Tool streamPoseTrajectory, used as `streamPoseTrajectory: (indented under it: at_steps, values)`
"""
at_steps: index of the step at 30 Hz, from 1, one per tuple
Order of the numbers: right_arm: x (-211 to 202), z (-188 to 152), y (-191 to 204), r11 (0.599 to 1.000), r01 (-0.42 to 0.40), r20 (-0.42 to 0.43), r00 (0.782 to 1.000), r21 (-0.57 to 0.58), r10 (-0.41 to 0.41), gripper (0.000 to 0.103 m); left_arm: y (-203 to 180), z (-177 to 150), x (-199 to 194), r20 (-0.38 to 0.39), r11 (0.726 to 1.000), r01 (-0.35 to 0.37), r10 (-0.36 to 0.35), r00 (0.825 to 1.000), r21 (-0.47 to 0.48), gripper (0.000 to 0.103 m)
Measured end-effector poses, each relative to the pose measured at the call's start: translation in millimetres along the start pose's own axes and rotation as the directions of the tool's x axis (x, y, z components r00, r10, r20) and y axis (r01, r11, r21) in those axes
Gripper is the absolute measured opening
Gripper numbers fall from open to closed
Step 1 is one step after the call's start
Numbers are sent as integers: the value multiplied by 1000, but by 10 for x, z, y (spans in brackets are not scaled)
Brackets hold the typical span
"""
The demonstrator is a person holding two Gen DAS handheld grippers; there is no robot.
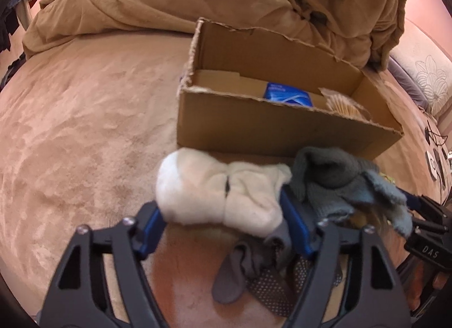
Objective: Organize objects
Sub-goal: 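Grasp the white socks with the left tool while the right tool grasps the cartoon tissue pack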
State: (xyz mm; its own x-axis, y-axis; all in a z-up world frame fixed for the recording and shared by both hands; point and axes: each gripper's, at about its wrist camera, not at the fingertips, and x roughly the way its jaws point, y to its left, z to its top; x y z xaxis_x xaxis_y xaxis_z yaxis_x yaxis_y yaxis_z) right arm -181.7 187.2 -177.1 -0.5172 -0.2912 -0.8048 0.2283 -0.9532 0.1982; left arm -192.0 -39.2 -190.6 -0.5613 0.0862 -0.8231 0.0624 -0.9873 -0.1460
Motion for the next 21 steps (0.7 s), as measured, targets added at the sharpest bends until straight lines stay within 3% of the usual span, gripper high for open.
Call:
streamPoseTrajectory:
  at_steps: [6, 11, 13, 19, 21]
  values:
    - [-91, 0, 16, 1000, 0, 11, 1000, -1, 0, 44, -29, -14, -161, 18, 1000, 21, -21, 1000, -1, 53]
    - [-211, 7, -3, 1000, 14, 31, 999, 8, -15, 14, -36, -45, -330, 40, 999, 38, -39, 998, 9, 47]
    - [-245, 1, -24, 1000, 16, 32, 999, 12, -17, 9, -45, -55, -404, 48, 999, 45, -45, 998, 10, 46]
    - [-232, -3, -2, 1000, 13, 22, 1000, 12, -13, 9, -10, -56, -624, 82, 999, 52, -51, 995, -9, 46]
    - [-174, 1, 19, 1000, 25, 5, 1000, 9, -25, 22, 15, -64, -708, 94, 999, 52, -51, 994, -13, 46]
